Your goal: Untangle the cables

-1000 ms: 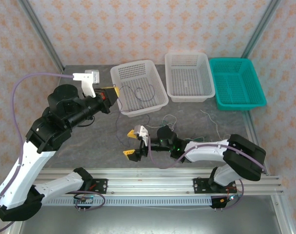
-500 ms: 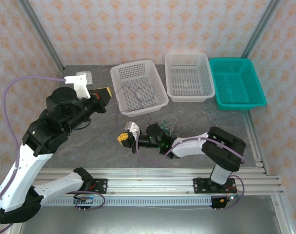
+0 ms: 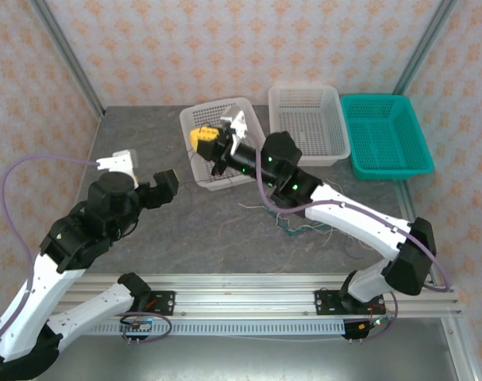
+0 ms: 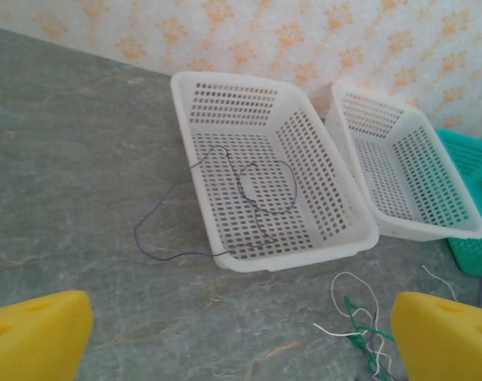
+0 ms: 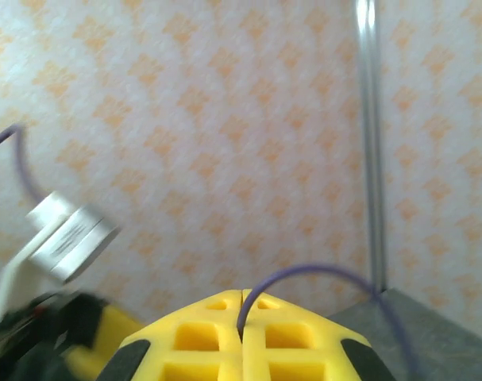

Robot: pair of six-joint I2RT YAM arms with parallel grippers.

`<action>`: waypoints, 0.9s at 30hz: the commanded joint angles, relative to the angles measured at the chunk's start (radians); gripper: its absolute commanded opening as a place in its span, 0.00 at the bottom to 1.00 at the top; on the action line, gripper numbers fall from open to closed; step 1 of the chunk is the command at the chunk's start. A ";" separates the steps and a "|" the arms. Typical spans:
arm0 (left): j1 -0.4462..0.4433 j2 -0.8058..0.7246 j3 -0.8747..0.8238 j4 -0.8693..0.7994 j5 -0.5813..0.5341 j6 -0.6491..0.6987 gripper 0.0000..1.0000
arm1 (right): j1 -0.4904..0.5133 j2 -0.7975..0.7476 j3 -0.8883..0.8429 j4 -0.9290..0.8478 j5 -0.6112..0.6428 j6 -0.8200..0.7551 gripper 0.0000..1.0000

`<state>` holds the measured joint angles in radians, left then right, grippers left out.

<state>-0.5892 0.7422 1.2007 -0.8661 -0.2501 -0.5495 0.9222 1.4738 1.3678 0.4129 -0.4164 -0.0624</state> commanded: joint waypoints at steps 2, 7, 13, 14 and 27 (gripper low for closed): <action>-0.003 -0.101 -0.023 -0.065 -0.139 -0.022 1.00 | -0.028 0.100 0.154 -0.084 0.042 -0.072 0.00; -0.003 -0.173 -0.082 -0.057 -0.132 -0.046 1.00 | -0.092 0.250 0.433 -0.157 0.014 -0.089 0.00; -0.003 -0.205 -0.150 -0.061 -0.100 -0.091 1.00 | -0.144 0.418 0.707 -0.275 0.031 -0.148 0.00; -0.003 -0.211 -0.162 -0.055 -0.092 -0.096 1.00 | -0.157 0.454 0.763 -0.315 0.024 -0.141 0.00; -0.003 -0.253 -0.218 -0.083 -0.081 -0.132 0.98 | -0.194 0.654 0.633 -0.490 0.060 -0.169 0.00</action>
<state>-0.5892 0.4900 0.9993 -0.9180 -0.3290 -0.6518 0.7258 2.1002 2.1059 -0.0669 -0.3653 -0.2371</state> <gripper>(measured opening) 0.981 0.051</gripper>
